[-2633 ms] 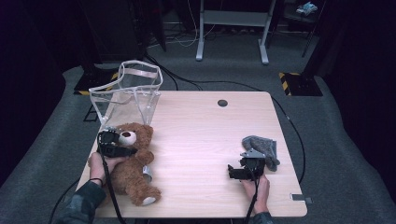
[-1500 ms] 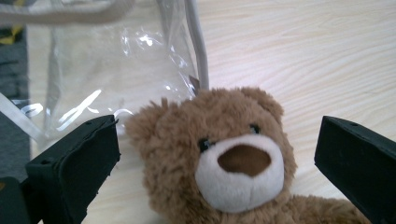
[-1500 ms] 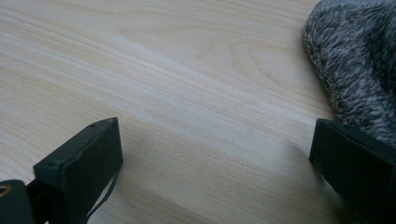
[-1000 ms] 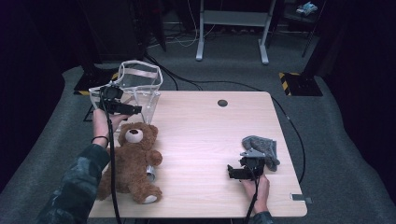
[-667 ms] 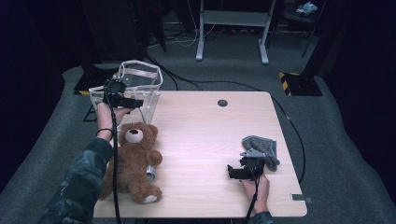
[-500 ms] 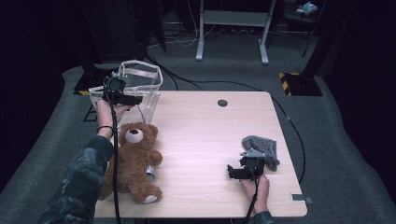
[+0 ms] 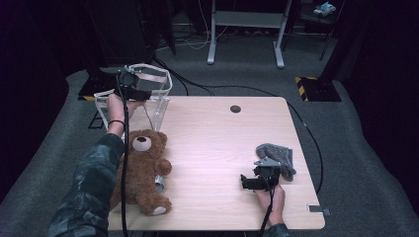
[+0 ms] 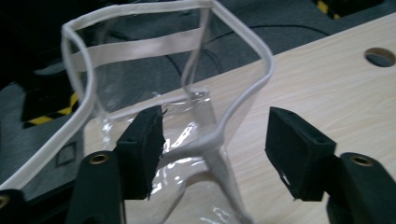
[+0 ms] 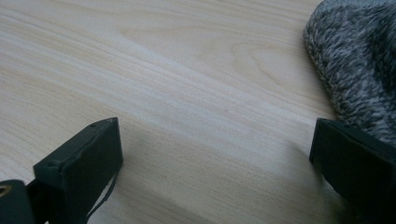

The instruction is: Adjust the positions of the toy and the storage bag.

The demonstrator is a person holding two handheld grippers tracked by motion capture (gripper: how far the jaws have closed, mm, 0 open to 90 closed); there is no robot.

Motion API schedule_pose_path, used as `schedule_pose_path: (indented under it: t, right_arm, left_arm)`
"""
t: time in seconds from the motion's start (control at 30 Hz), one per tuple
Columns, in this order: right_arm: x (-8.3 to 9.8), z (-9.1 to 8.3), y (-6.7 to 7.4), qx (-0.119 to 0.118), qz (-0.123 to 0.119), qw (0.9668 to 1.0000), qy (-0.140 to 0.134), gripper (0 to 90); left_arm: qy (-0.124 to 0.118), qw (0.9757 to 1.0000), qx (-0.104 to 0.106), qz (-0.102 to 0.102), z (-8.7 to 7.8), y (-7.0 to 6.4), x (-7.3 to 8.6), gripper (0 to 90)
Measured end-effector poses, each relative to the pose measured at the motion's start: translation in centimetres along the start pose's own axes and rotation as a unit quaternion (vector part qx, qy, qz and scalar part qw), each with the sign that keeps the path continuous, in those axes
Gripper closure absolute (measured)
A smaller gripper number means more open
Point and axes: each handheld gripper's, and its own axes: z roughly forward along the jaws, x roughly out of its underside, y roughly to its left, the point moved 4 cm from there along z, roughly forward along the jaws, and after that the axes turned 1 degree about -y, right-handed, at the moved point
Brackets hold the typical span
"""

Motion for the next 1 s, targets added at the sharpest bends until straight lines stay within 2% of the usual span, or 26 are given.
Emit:
schedule_pose_path:
  t: [0.07,0.1,0.17,0.2,0.3,0.37,0.47,0.53,0.57,0.67,0.77,0.9,0.93,1.0]
  right_arm:
    - [0.0,0.0,0.0,0.001,0.001,1.0,0.001,1.9]
    - [0.0,0.0,0.0,0.002,0.002,1.0,0.0,2.0]
    - [0.0,0.0,0.0,0.002,0.002,1.0,0.0,2.0]
    - [0.0,0.0,0.1,0.002,0.003,1.0,0.001,2.0]
    - [0.0,0.0,0.0,0.002,0.002,1.0,0.0,2.0]
    - [0.0,0.0,0.0,0.003,0.002,1.0,0.0,2.0]
    - [0.0,0.0,0.0,0.003,0.002,1.0,0.0,2.0]
    - [0.0,0.0,0.0,0.003,0.002,1.0,0.001,2.1]
    - [0.0,0.0,0.0,0.003,0.002,1.0,0.001,2.1]
    - [0.0,-0.1,0.0,0.003,0.002,1.0,0.001,2.1]
    - [0.0,0.0,0.0,0.002,0.001,1.0,0.0,2.0]
    - [0.0,0.0,0.0,0.002,0.001,1.0,0.0,2.0]
    - [0.0,0.0,0.0,0.002,0.001,1.0,0.0,2.0]
    - [0.0,0.0,0.0,0.002,0.001,1.0,0.0,2.0]
  left_arm:
    - [0.008,0.9999,-0.002,0.01,0.7,-0.2,-0.1,42.5]
    - [0.016,0.9997,-0.013,0.015,1.1,-0.2,-0.1,43.4]
    - [0.023,0.9995,-0.013,0.02,1.5,-0.4,0.0,48.3]
    - [0.023,0.9993,-0.022,0.021,1.7,-0.4,0.0,50.9]
    - [0.022,0.9991,-0.019,0.031,1.9,-0.4,0.1,62.1]
    - [0.015,0.9995,-0.016,0.022,2.0,-0.3,0.1,69.6]
    - [0.009,0.9999,-0.008,0.01,1.9,0.0,0.3,75.1]
    - [0.008,0.9999,-0.006,0.007,1.9,0.1,0.4,76.7]
    - [-0.002,1.0,0.003,-0.004,1.9,0.1,0.4,76.7]
    - [-0.013,0.9998,0.009,-0.008,2.0,-0.2,0.3,78.6]
    - [-0.019,0.9997,0.014,0.01,2.2,-1.1,-0.1,79.3]
    - [-0.023,0.9995,0.018,0.013,2.3,-1.9,-0.4,79.9]
    - [-0.03,0.9992,0.023,0.009,2.5,-2.5,-0.6,80.1]
    - [-0.033,0.9988,0.034,0.015,2.6,-3.0,-0.8,80.5]
